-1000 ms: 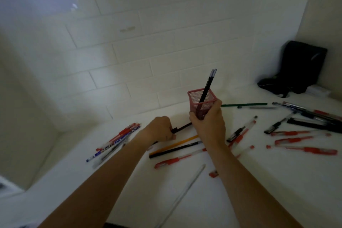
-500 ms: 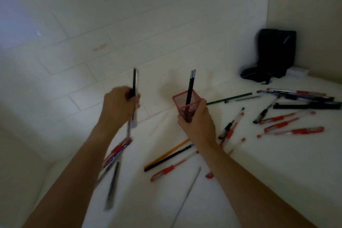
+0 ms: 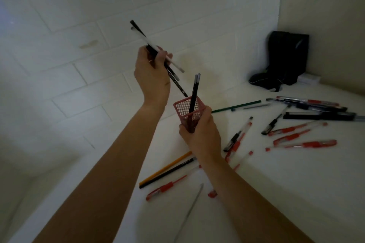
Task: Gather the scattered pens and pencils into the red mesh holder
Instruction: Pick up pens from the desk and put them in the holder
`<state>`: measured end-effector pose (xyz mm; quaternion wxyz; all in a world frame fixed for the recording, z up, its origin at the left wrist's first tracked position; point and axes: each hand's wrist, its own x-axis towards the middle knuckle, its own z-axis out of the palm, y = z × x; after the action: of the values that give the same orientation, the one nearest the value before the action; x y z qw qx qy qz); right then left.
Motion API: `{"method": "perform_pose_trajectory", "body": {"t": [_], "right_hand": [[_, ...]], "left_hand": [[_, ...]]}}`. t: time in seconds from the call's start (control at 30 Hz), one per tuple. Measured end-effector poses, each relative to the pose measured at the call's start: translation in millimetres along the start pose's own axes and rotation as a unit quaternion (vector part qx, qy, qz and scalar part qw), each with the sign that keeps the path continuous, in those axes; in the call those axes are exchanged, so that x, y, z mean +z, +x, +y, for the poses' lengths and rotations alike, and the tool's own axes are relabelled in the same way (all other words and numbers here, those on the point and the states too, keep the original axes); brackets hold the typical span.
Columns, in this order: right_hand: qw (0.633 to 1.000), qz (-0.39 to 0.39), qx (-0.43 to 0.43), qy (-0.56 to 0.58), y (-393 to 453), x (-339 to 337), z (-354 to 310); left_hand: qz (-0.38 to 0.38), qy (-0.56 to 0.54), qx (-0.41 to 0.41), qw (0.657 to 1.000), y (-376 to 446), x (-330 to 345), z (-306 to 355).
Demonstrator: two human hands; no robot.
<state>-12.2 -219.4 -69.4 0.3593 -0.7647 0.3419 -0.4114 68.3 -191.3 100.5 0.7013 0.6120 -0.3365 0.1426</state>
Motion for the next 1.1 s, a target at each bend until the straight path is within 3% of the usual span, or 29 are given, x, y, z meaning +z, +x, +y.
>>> {"method": "perform_pose_trajectory", "body": {"t": [0.07, 0.17, 0.3, 0.37, 0.57, 0.63, 0.77, 1.0, 1.1], "right_hand": [[1.0, 0.0, 0.001, 0.002, -0.2, -0.2, 0.3], [1.0, -0.002, 0.004, -0.002, 0.1, -1.0, -0.2], [1.0, -0.01, 0.008, 0.003, 0.7, -0.8, -0.2], [1.0, -0.014, 0.008, 0.006, 0.5, -0.4, 0.3], [1.0, -0.013, 0.006, -0.004, -0.1, -0.6, -1.6], [1.0, -0.013, 0.007, -0.009, 0.0, -1.2, -1.6], [1.0, -0.007, 0.005, -0.017, -0.6, -1.7, -2.4], [1.0, -0.008, 0.007, -0.01, -0.8, -1.5, -3.2], [1.0, -0.007, 0.006, -0.011, -1.1, -1.7, -3.1]], "left_hand": [[-0.065, 0.07, -0.02, 0.995, -10.9, 0.7, -9.2], [-0.196, 0.201, -0.073, 0.957, -33.8, -0.4, -38.4], [-0.205, 0.367, -0.083, 0.903, -51.5, 0.8, -68.0], [-0.231, 0.393, -0.1, 0.885, -53.2, 3.0, -76.2], [-0.288, 0.267, -0.127, 0.911, -44.7, 5.9, -71.0], [-0.323, 0.23, -0.163, 0.903, -40.1, 7.7, -66.5], [-0.348, 0.253, -0.119, 0.895, -26.4, 9.2, -66.0], [-0.232, 0.176, -0.117, 0.949, -10.9, 11.9, -60.4], [-0.228, 0.176, -0.107, 0.952, -12.7, 11.4, -59.2]]}}
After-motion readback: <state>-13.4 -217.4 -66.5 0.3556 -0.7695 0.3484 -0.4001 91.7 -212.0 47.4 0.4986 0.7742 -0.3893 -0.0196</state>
